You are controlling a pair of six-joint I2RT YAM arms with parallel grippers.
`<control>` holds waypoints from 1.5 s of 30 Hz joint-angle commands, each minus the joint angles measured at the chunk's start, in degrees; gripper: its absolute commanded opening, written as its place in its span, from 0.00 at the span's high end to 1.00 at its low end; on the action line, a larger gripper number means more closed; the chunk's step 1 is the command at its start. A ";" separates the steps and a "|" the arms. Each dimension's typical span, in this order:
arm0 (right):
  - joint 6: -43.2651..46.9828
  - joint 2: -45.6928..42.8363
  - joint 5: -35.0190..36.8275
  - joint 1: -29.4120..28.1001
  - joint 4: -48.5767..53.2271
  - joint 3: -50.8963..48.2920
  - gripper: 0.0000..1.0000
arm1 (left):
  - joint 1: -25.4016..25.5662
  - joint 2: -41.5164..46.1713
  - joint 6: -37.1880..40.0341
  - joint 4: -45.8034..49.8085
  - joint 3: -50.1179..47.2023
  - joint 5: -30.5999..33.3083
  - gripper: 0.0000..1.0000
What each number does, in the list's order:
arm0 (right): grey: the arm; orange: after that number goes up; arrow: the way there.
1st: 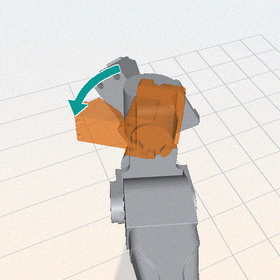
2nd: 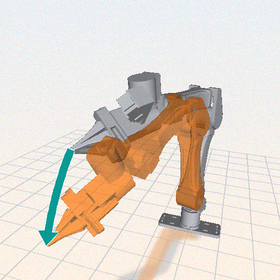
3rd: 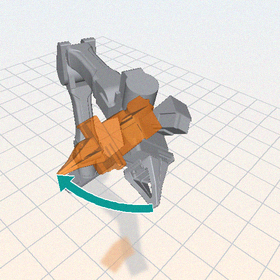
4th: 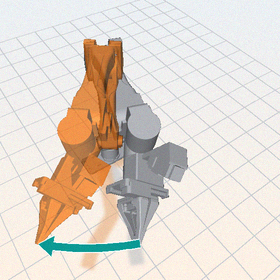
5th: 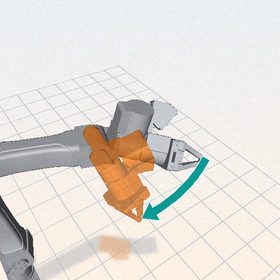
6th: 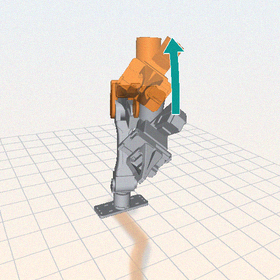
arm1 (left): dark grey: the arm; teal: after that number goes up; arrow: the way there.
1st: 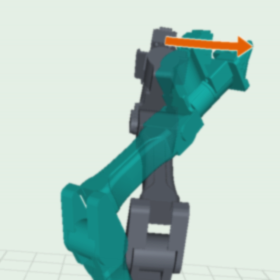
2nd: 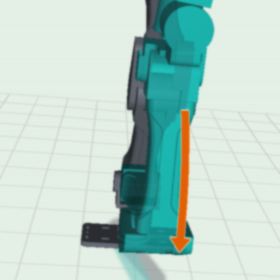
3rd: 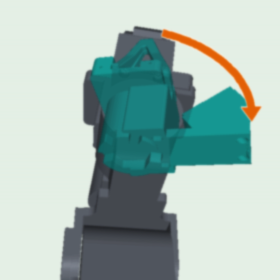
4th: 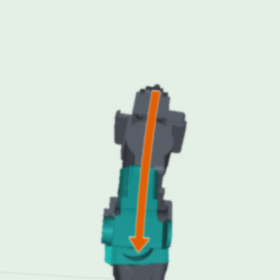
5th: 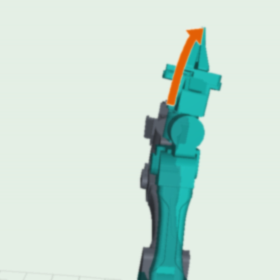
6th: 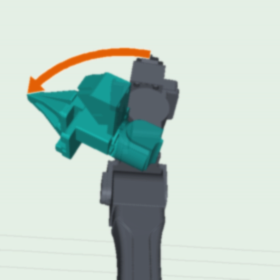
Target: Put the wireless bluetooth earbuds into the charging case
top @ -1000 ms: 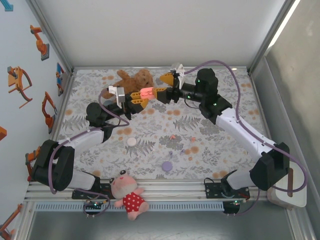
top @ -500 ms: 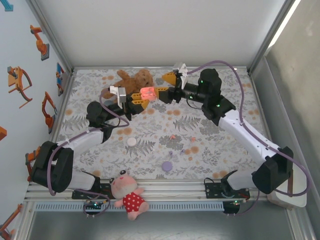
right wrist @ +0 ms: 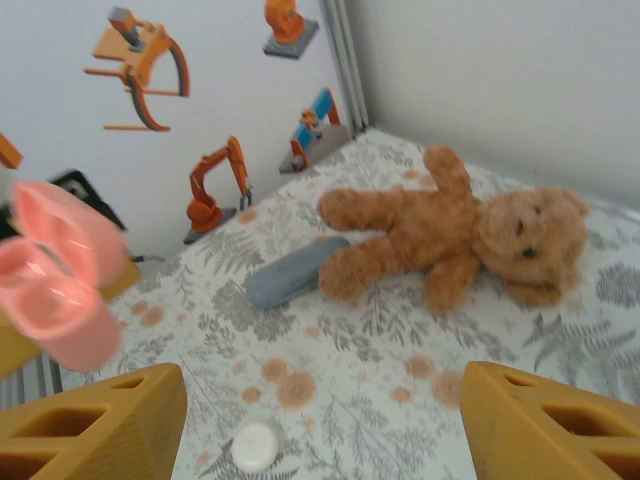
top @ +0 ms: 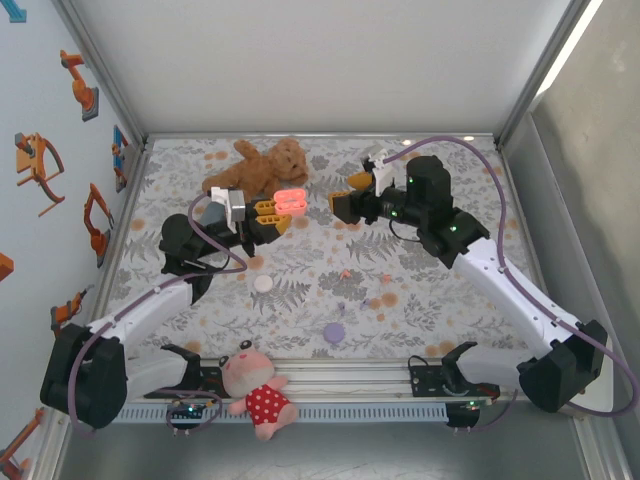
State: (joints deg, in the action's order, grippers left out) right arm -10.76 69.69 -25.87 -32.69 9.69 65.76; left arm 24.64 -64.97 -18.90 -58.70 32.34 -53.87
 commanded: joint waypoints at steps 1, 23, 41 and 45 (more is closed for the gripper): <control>-2.45 0.29 3.44 0.35 10.80 -1.40 0.32 | -0.17 5.77 4.06 7.52 -0.60 -0.07 1.00; -13.78 20.46 3.02 0.23 11.09 -12.32 0.43 | 3.91 19.88 13.77 26.37 0.43 4.56 1.00; -9.78 29.80 5.30 -0.34 11.75 -8.74 0.55 | 4.27 18.43 15.02 28.20 1.75 4.91 1.00; -9.62 30.44 4.86 -0.62 11.80 -8.29 0.56 | 4.30 18.08 15.07 28.37 1.96 4.90 1.00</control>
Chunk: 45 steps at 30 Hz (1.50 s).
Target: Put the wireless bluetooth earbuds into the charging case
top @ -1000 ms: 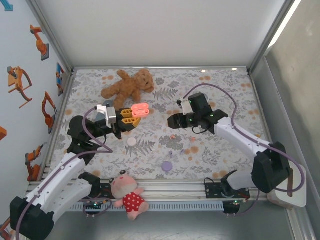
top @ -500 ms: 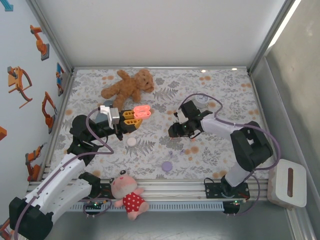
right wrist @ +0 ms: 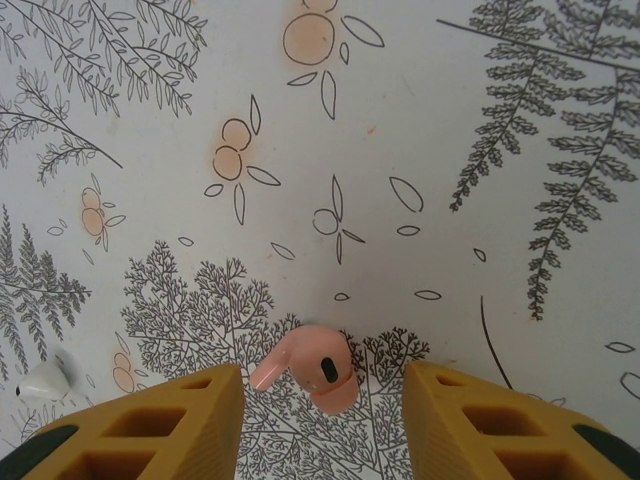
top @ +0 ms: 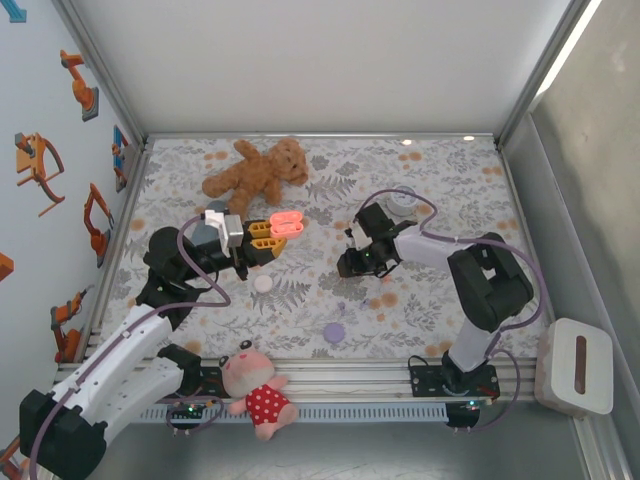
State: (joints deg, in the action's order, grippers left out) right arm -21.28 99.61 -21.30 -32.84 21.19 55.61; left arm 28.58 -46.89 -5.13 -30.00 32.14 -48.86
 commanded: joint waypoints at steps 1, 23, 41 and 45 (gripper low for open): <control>1.01 0.66 0.29 -0.51 0.38 1.95 0.56 | 0.41 -0.09 1.34 -0.32 2.17 -0.12 1.00; 2.36 4.25 1.87 -2.41 1.58 3.62 0.67 | 0.49 1.06 1.93 1.77 1.87 0.70 1.00; 3.37 2.28 1.69 -2.69 1.85 3.63 0.81 | 0.44 2.32 2.36 3.32 1.96 1.62 1.00; 3.77 0.65 1.90 -2.70 1.75 3.70 0.82 | 0.51 2.64 2.42 4.05 1.81 1.98 1.00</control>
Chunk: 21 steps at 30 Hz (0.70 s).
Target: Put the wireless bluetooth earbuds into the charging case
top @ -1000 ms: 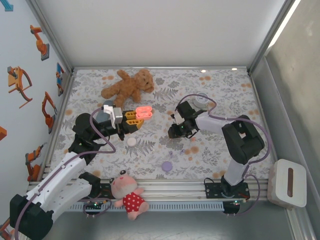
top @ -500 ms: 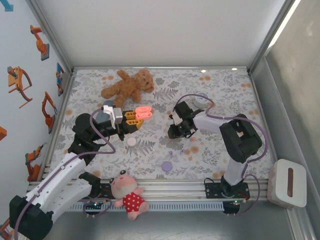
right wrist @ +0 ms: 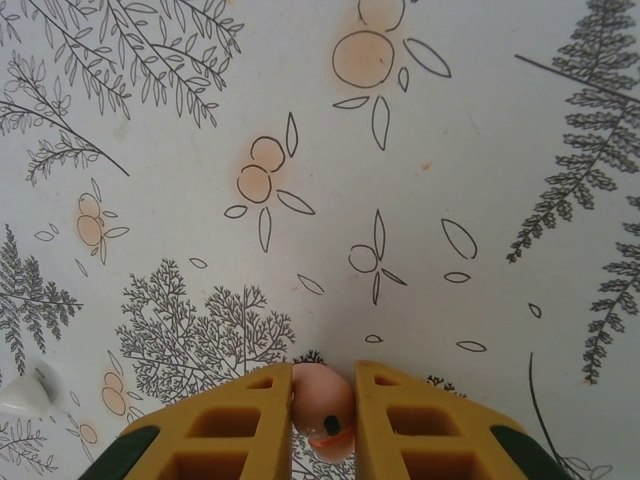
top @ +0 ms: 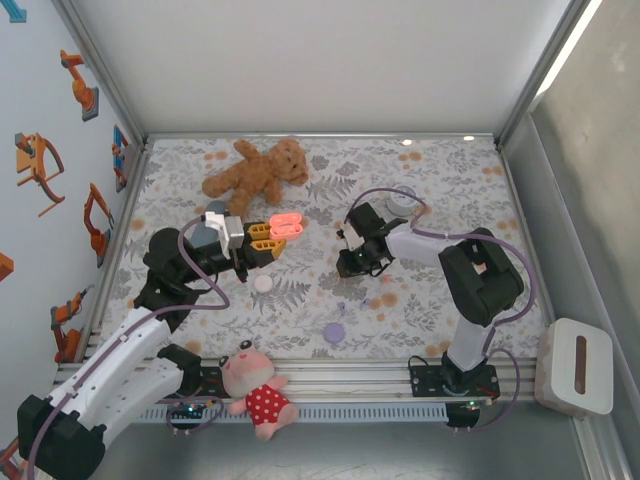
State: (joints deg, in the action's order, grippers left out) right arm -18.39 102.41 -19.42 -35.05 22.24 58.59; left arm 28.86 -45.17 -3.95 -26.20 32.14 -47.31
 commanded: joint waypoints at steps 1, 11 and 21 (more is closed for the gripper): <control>1.02 -2.75 0.15 -0.47 0.84 0.78 0.82 | 0.21 0.82 1.21 0.37 1.81 0.50 1.00; 4.47 -10.96 1.48 -0.63 2.81 2.23 0.82 | 0.40 -1.08 -1.47 -3.75 -0.82 2.31 1.00; 8.76 -22.54 5.56 -1.76 3.00 5.50 0.82 | 1.13 -7.60 -5.60 -12.98 -2.26 3.46 1.00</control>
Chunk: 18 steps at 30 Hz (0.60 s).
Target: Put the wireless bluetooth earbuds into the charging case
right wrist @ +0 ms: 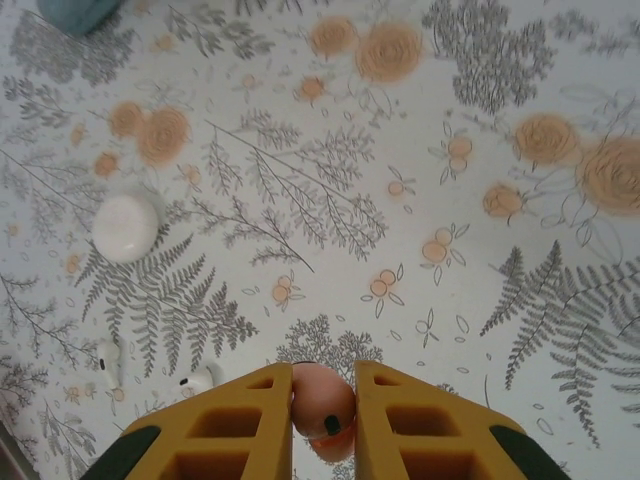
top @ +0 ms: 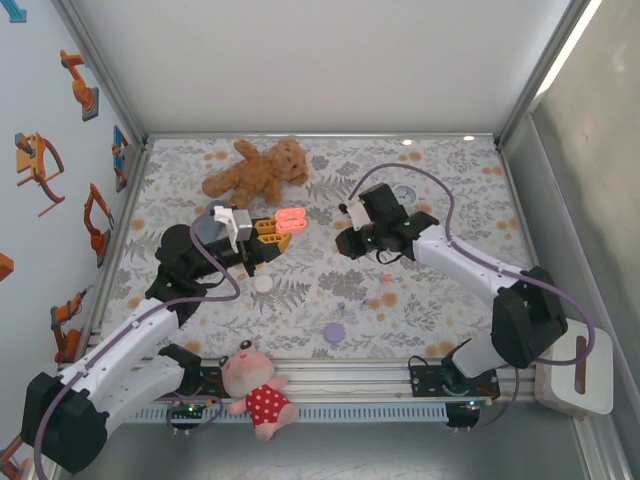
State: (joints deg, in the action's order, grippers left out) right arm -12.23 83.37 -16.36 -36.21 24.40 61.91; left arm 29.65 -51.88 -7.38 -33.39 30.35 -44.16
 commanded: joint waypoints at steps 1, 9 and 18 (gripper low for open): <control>3.17 -4.59 2.86 -0.68 0.84 2.62 0.82 | 0.40 -1.61 -2.52 -6.81 -0.47 0.39 1.00; 8.59 -11.58 5.28 -1.84 1.26 7.00 0.82 | 0.75 -6.21 -4.05 -11.73 0.58 1.54 1.00; 13.93 -15.33 5.16 -4.75 -2.11 11.10 0.82 | 1.00 -9.79 -4.44 -13.70 2.15 1.60 1.00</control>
State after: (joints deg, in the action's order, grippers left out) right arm -1.45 69.47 -12.10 -39.62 24.67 70.81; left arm 30.37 -61.32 -10.72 -43.44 30.33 -42.52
